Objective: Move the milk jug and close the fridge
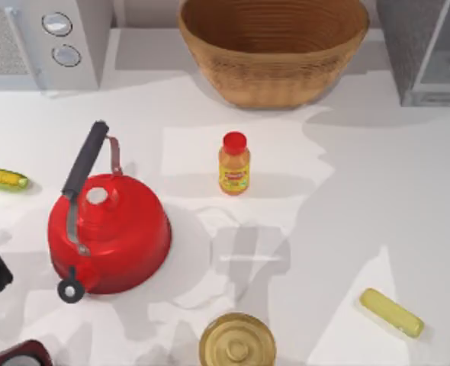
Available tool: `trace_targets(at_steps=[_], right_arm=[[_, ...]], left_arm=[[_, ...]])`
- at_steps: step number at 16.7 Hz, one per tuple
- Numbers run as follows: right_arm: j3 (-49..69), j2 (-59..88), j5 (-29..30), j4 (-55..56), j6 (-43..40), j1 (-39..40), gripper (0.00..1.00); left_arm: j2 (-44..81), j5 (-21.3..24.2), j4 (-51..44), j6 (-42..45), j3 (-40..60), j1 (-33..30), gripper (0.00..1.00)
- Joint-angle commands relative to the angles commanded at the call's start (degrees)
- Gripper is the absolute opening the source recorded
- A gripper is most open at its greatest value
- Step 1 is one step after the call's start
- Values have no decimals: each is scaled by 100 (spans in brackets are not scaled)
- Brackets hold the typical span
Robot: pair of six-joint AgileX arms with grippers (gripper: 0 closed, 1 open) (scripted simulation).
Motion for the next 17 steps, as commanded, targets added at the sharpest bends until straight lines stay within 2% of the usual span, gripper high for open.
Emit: trace_targets(at_steps=[9, 17], right_arm=[[0, 0, 0, 0, 0, 0, 98], [0, 0, 0, 0, 0, 0, 100]], left_arm=[[0, 0, 0, 0, 0, 0, 100], [0, 0, 0, 0, 0, 0, 100]])
